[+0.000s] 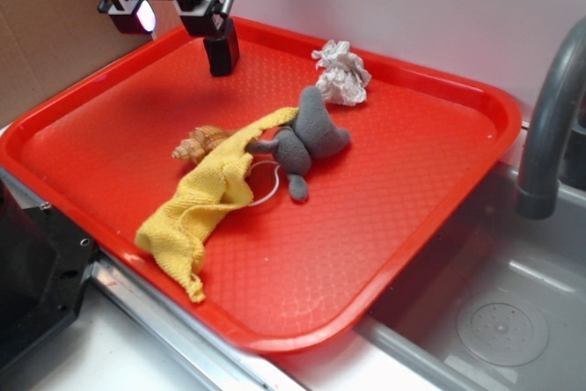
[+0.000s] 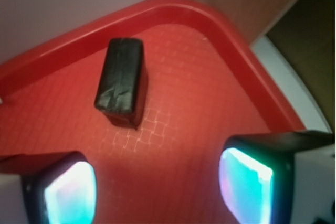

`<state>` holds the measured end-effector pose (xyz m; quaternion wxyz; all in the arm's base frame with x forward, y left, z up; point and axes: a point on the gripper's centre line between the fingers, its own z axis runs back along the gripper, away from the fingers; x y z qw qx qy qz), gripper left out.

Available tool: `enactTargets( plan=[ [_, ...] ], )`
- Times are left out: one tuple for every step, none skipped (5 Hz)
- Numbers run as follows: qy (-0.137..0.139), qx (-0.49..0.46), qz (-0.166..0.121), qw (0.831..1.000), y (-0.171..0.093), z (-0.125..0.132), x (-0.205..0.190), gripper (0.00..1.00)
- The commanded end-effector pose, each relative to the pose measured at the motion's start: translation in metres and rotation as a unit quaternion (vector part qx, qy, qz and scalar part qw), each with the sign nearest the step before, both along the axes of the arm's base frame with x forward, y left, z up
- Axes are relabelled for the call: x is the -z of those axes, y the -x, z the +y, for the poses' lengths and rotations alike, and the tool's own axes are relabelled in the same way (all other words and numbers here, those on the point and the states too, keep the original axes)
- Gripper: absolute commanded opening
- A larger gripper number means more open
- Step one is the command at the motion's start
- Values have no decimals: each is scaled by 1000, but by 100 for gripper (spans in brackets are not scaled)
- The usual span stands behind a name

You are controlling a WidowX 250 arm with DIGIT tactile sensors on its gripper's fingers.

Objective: Grab the black box.

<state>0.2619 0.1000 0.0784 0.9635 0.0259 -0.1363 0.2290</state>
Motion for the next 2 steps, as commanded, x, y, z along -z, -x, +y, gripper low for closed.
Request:
enactTargets(
  plan=[
    [3,3,-7,1000,-45,10,4,100],
    [7,-14,-4,1000,-59,9,9,100]
  ],
)
